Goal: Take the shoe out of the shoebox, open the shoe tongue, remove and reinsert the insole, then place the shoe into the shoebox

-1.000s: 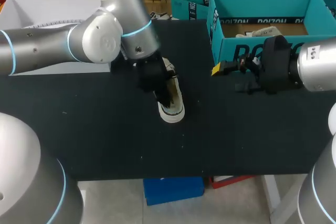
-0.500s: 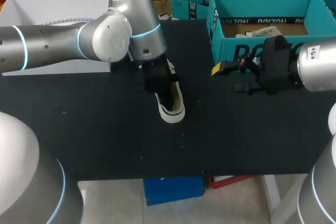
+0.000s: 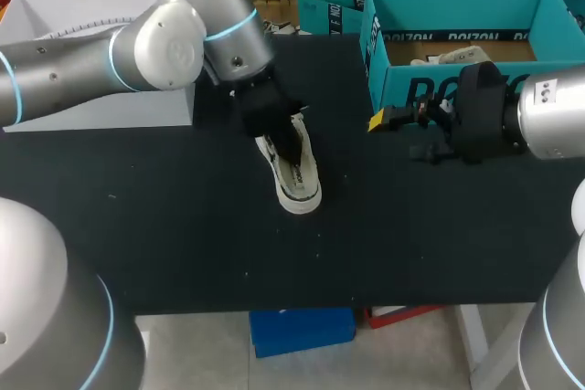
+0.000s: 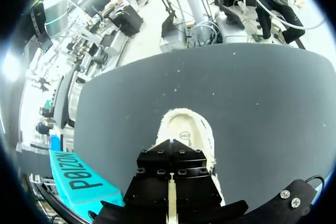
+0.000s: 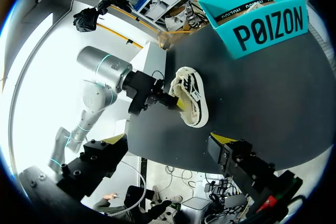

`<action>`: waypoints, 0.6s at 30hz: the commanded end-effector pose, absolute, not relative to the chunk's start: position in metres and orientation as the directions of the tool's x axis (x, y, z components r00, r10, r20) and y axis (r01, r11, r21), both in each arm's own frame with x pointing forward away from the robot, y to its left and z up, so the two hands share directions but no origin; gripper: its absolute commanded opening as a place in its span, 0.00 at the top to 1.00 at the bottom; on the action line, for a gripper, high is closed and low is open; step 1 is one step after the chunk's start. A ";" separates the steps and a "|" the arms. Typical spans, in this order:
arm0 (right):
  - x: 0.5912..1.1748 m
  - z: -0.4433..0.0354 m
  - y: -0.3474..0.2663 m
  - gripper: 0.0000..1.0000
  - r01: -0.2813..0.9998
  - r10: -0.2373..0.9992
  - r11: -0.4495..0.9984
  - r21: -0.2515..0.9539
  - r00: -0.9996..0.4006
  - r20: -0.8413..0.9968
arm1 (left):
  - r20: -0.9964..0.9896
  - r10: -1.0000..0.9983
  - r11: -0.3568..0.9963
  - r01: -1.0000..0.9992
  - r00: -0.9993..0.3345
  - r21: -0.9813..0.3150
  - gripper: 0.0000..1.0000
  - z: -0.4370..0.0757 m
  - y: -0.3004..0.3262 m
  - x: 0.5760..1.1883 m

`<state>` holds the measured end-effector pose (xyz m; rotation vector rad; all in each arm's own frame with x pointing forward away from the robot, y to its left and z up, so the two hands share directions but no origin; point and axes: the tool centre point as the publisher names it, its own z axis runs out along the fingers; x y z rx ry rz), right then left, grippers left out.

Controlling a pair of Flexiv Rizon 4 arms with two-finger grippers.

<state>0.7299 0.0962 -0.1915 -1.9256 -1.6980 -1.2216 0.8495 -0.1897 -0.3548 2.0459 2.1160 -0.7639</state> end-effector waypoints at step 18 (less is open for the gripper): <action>0.730 -0.192 0.097 0.00 0.917 0.666 -0.259 0.303 -0.058 0.744 | -0.580 0.768 0.153 0.958 -0.271 -0.244 0.00 -0.290 -0.105 0.847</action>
